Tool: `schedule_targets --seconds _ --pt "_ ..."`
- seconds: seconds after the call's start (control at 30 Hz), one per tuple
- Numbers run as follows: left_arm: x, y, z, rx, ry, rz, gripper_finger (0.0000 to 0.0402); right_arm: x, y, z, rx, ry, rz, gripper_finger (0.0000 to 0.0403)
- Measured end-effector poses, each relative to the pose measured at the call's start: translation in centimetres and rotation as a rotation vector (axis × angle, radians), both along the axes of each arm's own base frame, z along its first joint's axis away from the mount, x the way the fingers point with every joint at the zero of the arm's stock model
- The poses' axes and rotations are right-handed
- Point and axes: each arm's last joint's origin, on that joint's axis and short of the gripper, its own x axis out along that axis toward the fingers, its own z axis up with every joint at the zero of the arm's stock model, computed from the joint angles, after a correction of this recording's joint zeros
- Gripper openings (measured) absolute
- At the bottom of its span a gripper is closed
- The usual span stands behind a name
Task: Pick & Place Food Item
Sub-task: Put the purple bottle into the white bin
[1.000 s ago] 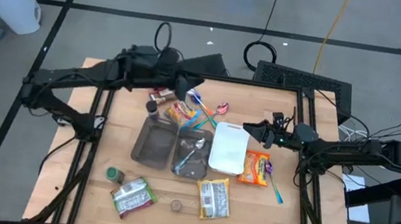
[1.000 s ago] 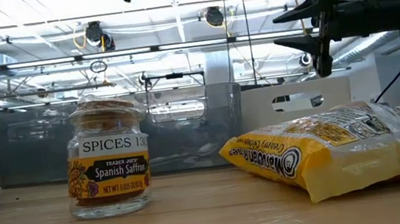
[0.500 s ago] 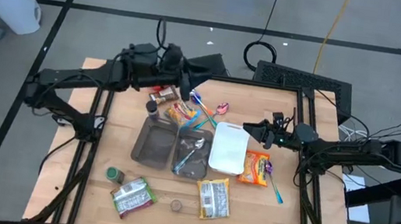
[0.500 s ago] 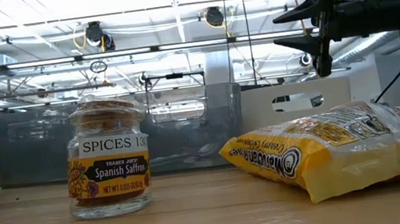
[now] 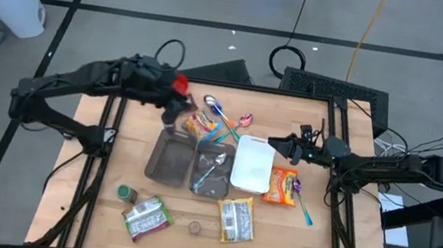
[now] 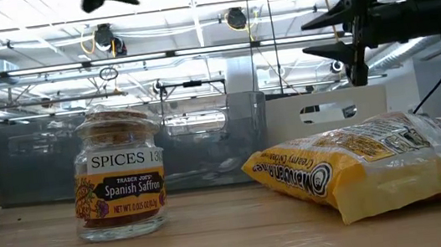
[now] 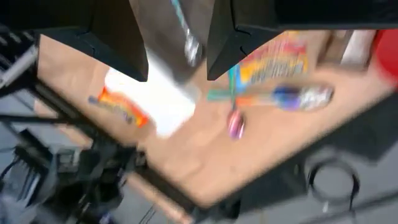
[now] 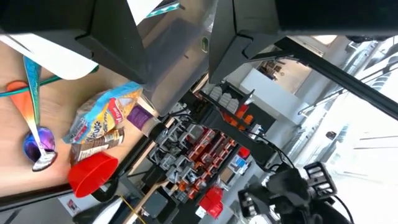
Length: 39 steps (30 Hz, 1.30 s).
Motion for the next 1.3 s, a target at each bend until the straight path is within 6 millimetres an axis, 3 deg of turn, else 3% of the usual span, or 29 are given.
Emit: schedule_targets --seconds 0.27,0.4,0.67,1.03,1.3 --pt "-4.3 -1.9 -0.7 -0.109 0.201 0.081 0.0173 0.0 -0.2 0.0 -0.025 0.010 -0.058 0.0164" --pt "-5.0 -2.4 -1.6 -0.106 0.328 0.168 0.0172 0.0 -0.3 -0.1 -0.023 0.015 -0.086 0.0164" --pt "-2.6 -2.0 -2.7 0.005 0.391 0.257 0.0172 0.0 -0.3 -0.3 -0.021 0.040 -0.089 0.0164" --pt "2.1 -0.2 -6.8 -0.035 0.615 0.264 0.0172 0.0 -0.3 -0.4 0.003 0.045 -0.087 0.0164" --pt "2.1 1.7 -9.2 -0.077 0.885 0.325 0.0173 0.0 -0.3 -0.5 0.041 0.040 -0.084 0.0164"
